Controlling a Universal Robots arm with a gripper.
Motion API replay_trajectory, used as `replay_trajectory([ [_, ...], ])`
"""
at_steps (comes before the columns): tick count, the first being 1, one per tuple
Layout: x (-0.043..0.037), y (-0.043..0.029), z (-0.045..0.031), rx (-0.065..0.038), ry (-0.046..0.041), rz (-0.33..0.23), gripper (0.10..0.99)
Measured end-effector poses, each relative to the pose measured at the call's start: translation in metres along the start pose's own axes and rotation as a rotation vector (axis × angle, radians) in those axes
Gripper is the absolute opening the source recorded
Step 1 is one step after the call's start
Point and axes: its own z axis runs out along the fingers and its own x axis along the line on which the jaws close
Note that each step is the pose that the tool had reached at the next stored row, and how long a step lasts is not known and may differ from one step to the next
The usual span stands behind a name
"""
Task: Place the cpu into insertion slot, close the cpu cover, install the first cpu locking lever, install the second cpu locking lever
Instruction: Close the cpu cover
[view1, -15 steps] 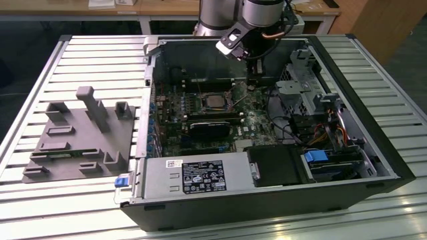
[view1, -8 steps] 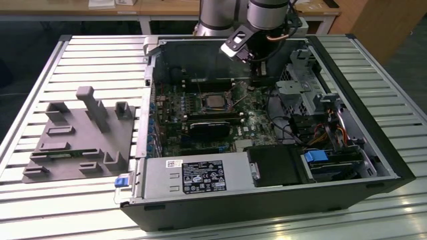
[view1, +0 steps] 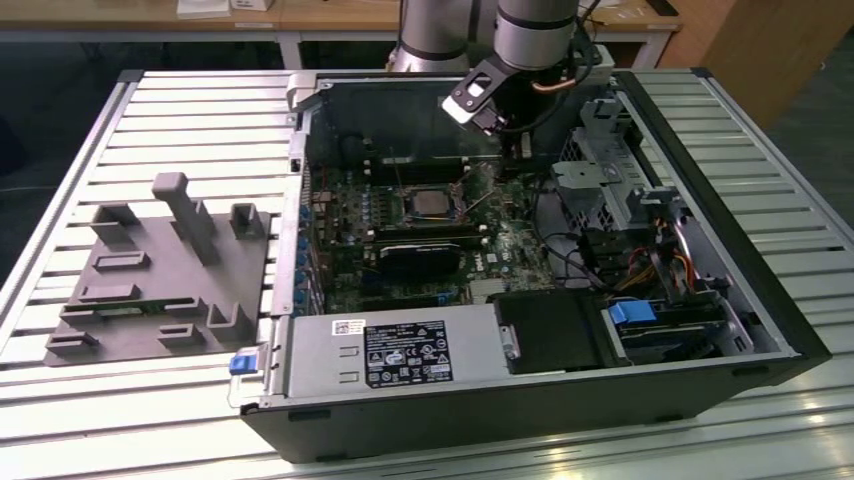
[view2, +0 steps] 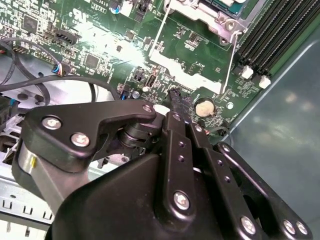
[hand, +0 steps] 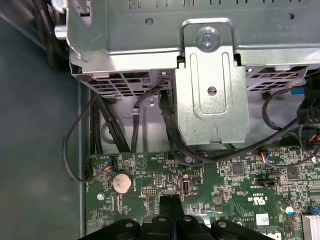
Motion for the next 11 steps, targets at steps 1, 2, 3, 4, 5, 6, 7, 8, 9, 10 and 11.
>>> replay_trajectory([
  [1, 0.0000, 0.0000, 0.0000, 0.000, 0.0001, 0.000, 0.106],
  [2, 0.0000, 0.0000, 0.0000, 0.000, 0.0000, 0.000, 0.106],
  [3, 0.0000, 0.0000, 0.0000, 0.000, 0.0000, 0.000, 0.106],
  [4, 0.0000, 0.0000, 0.0000, 0.000, 0.0000, 0.000, 0.106],
  [5, 0.0000, 0.0001, 0.0001, 0.001, -0.0001, 0.000, 0.106],
  [6, 0.0000, 0.0001, 0.0003, 0.007, -0.0001, 0.000, 0.106],
  [7, 0.0001, 0.0002, 0.0005, 0.020, -0.0010, 0.000, 0.106],
  [8, 0.0001, 0.0003, 0.0007, 0.036, -0.0025, 0.001, 0.106],
  [9, 0.0001, 0.0006, 0.0009, 0.054, -0.0040, 0.001, 0.106],
  [10, 0.0001, 0.0008, 0.0010, 0.070, -0.0053, 0.001, 0.106],
  [11, 0.0000, 0.0009, 0.0012, 0.086, -0.0065, 0.001, 0.106],
])
